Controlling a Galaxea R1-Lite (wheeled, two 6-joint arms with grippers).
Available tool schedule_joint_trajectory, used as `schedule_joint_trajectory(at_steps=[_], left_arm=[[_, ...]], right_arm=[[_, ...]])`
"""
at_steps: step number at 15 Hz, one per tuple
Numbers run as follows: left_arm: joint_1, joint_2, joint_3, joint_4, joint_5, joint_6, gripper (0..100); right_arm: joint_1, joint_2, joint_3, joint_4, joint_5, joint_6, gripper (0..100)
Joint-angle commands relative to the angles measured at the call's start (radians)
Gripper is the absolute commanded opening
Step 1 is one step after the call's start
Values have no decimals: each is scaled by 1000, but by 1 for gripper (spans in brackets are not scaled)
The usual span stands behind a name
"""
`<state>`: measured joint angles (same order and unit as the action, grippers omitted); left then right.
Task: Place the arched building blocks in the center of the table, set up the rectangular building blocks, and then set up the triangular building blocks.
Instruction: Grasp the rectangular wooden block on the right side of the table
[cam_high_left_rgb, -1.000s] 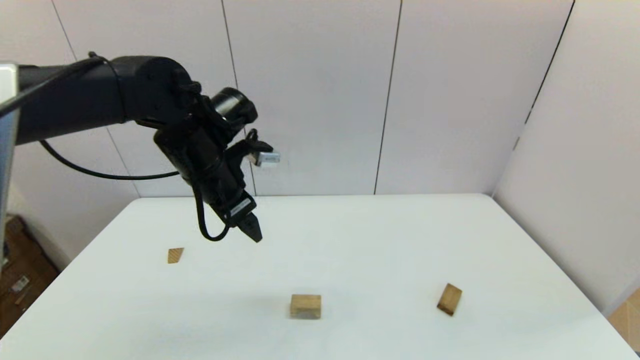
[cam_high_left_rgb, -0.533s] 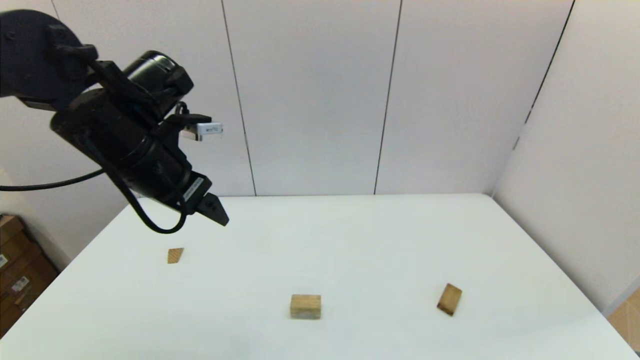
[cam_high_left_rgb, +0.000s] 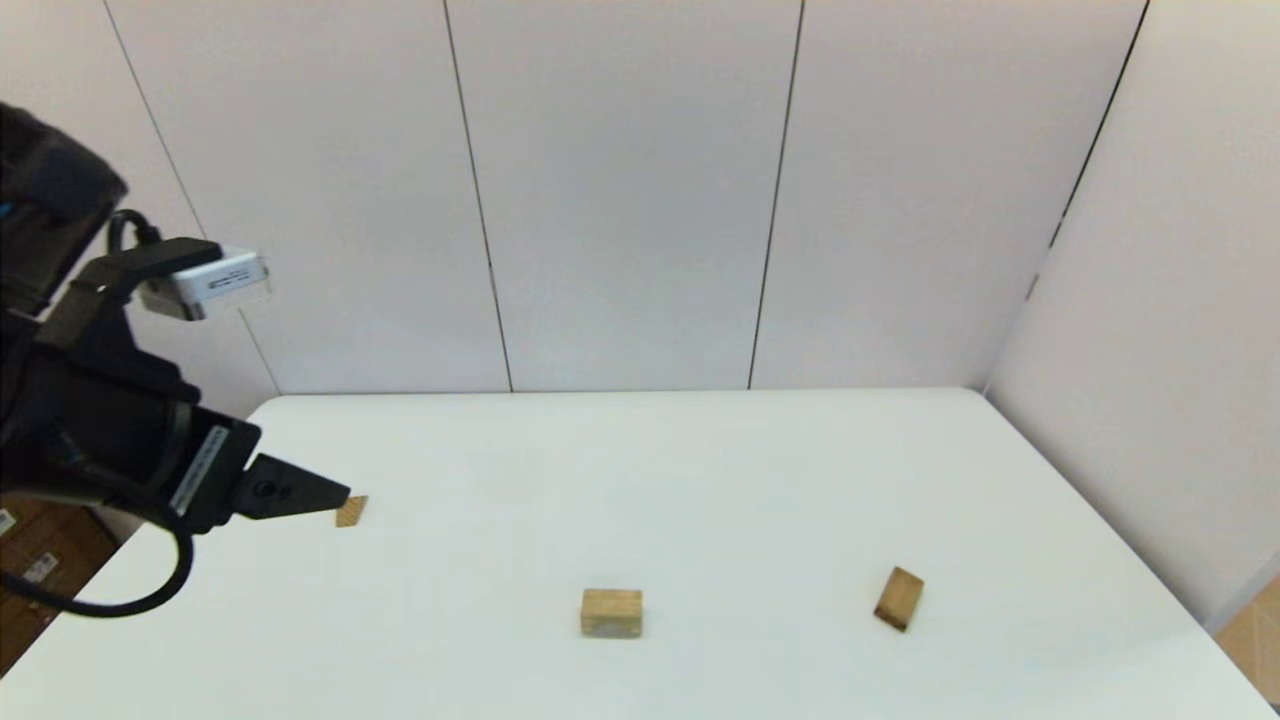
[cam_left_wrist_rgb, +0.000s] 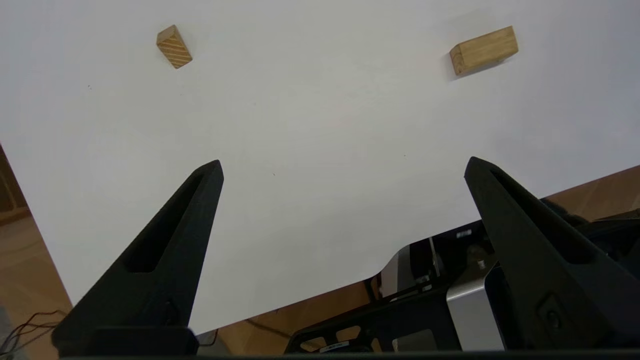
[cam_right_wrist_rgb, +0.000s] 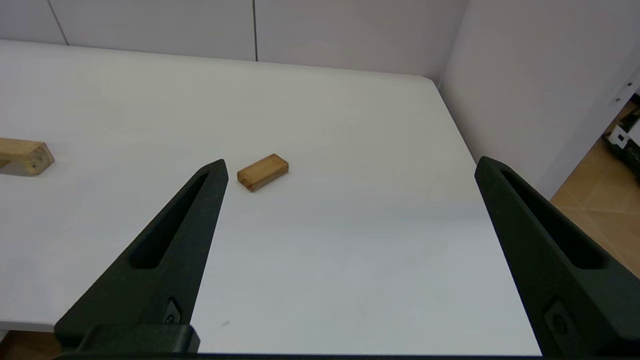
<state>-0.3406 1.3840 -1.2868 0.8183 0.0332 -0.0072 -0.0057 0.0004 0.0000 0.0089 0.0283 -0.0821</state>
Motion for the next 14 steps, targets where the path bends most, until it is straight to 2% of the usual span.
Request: schedule_joint_trajectory(at_steps=[1, 2, 7, 11, 14], left_arm=[[0, -255, 184, -31, 65, -96, 100], [0, -310, 231, -33, 111, -122, 100], [0, -579, 392, -33, 157, -191, 100], [14, -749, 486, -31, 283, -257, 100], [152, -849, 489, 30, 286, -249, 100]], right_arm=[[0, -2, 2, 0, -1, 1, 100], [0, -2, 2, 0, -1, 1, 100], [0, -2, 2, 0, -1, 1, 100], [0, -2, 2, 0, -1, 4, 100], [0, -2, 2, 0, -4, 8, 100]])
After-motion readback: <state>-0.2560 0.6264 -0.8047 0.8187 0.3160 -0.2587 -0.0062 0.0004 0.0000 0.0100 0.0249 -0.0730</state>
